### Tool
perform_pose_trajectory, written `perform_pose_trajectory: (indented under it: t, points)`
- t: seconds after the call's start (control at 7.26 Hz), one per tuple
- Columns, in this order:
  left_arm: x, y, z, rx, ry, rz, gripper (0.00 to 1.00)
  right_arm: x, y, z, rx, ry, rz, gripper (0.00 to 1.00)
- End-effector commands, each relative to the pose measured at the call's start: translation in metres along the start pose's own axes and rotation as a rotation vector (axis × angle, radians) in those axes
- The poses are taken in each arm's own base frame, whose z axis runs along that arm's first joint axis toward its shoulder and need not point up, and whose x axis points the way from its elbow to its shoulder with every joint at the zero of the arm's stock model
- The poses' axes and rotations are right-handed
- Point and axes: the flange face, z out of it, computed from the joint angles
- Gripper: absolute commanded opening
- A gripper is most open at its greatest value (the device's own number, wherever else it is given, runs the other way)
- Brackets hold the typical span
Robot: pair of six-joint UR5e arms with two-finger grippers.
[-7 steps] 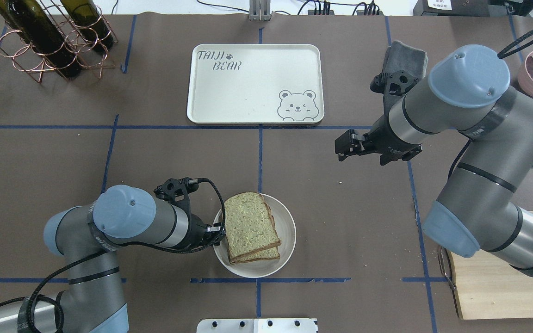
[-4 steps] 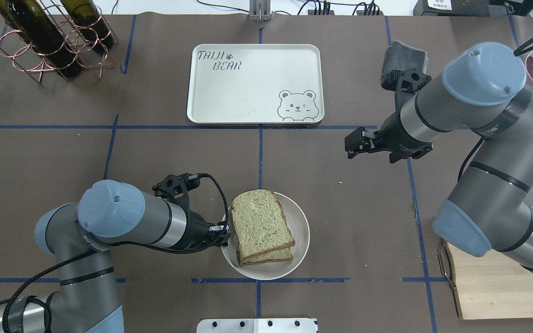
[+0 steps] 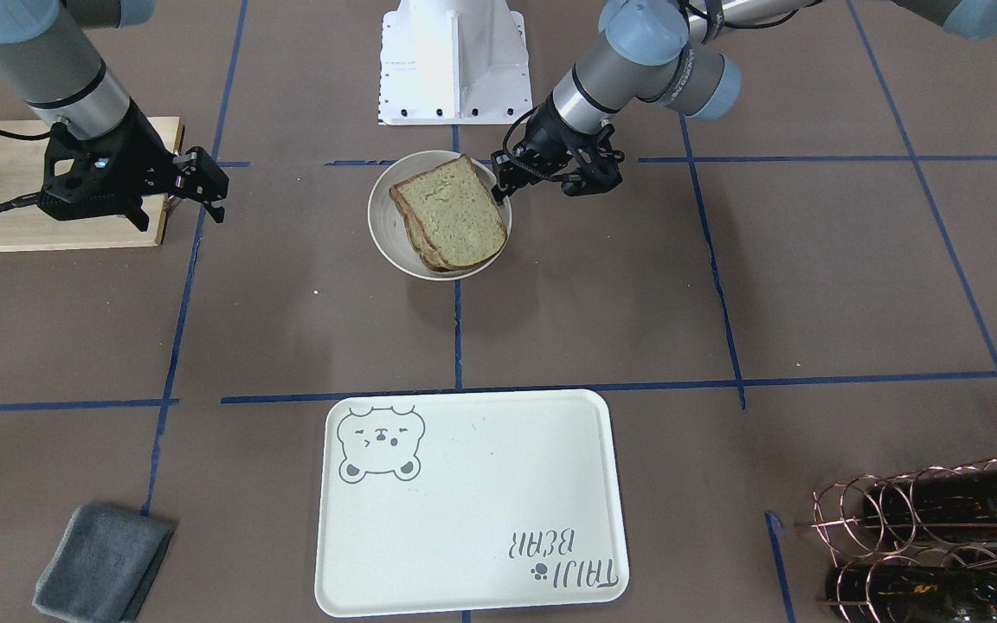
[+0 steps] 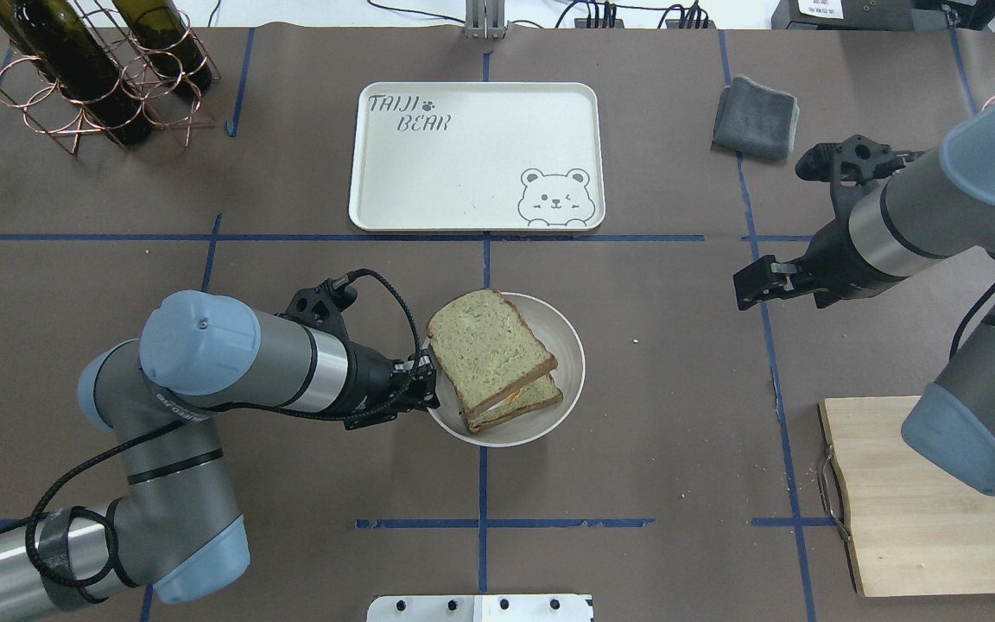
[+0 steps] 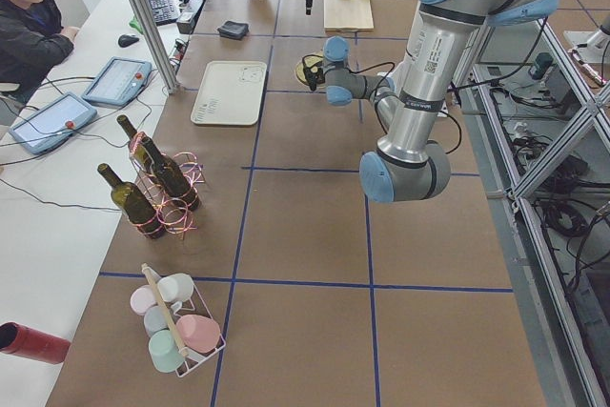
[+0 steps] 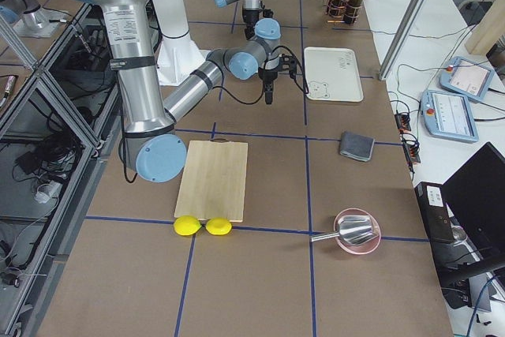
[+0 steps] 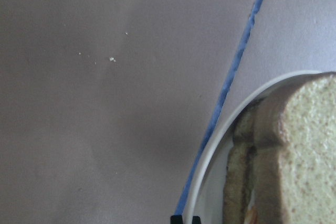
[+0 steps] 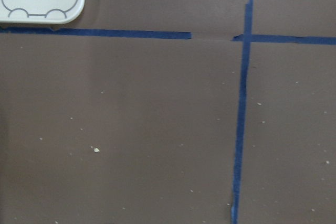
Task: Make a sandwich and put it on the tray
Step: 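Carry the plate with the left gripper onto the tray and release it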
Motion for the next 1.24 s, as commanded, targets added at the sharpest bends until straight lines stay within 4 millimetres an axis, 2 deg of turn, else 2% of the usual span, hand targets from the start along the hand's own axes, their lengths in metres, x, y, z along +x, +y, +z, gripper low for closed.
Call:
perform_pose_trajectory:
  t: [0.0,0.14,0.28,0.41,0.55,0.69,0.96,1.1]
  points:
    - [0.032,-0.057,0.001,0.087,0.018,-0.1,0.0,0.061,0.0,-0.012,-0.022,0.016,-0.049,1.0]
    - [0.057,-0.091,0.011,0.137,0.015,-0.133,0.0,0.078,0.001,-0.012,-0.024,0.031,-0.066,1.0]
    - [0.071,-0.118,0.017,0.177,0.007,-0.154,0.0,0.09,0.0,-0.015,-0.018,0.039,-0.068,1.0]
    - [0.076,-0.143,0.012,0.252,0.022,-0.169,0.0,0.107,0.001,-0.017,-0.023,0.054,-0.09,1.0]
    - [0.097,-0.169,0.027,0.299,0.007,-0.19,0.0,0.121,-0.003,-0.022,-0.016,0.063,-0.106,1.0]
    - [0.106,-0.19,0.045,0.339,-0.01,-0.206,0.0,0.129,-0.003,-0.025,-0.02,0.058,-0.09,1.0]
    - [0.083,-0.216,0.067,0.351,0.013,-0.215,0.0,0.135,-0.007,-0.026,-0.025,0.046,-0.076,1.0]
    - [0.082,-0.219,0.074,0.349,0.012,-0.216,0.0,0.135,-0.008,-0.027,-0.023,0.046,-0.074,1.0]
